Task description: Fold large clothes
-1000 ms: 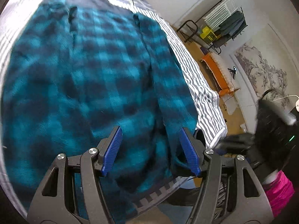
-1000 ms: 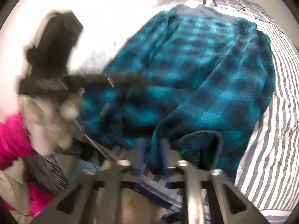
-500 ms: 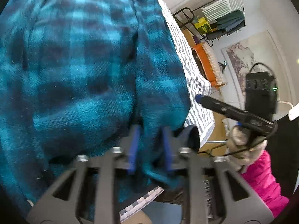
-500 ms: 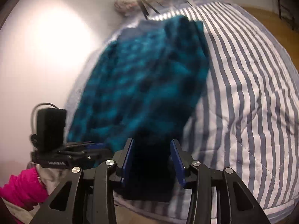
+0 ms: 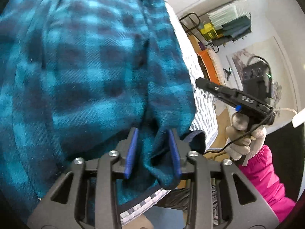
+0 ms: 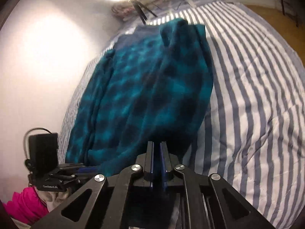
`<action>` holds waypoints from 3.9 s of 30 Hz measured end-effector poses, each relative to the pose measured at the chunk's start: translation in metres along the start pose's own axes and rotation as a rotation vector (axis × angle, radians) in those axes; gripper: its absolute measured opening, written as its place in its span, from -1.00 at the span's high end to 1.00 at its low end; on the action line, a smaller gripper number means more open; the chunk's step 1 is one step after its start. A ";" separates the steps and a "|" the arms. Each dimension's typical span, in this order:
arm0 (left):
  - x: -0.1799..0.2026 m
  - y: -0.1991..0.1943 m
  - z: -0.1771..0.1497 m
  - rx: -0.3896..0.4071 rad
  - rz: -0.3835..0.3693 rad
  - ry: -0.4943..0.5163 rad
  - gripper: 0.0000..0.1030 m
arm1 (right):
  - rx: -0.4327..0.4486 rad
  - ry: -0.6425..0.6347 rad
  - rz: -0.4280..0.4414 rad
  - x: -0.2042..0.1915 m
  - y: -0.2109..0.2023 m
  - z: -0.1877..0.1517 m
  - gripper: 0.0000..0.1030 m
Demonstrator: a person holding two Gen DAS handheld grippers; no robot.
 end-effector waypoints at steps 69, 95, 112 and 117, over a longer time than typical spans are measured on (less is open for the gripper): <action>0.029 -0.068 -0.032 0.118 0.064 0.261 0.18 | 0.011 -0.088 -0.028 -0.047 -0.040 0.061 0.32; 0.066 -0.009 -0.090 -0.023 0.224 0.564 0.97 | -0.170 0.184 0.144 -0.016 -0.013 -0.104 0.92; 0.094 0.010 -0.050 0.082 0.154 0.430 0.97 | 0.037 0.065 0.003 -0.019 -0.048 -0.078 0.41; 0.082 0.057 -0.058 0.012 0.254 0.460 0.96 | 0.077 0.060 -0.019 -0.007 -0.061 -0.070 0.41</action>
Point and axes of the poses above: each gripper's, at about its wrist camera, not at the fingertips, and y roughly the way its jaws point, x to its right, z to its top, the point moved 3 cm from there along y, roughly the way its jaws point, and after that the axes turned 3 degrees about z, right-handed, at the moved point
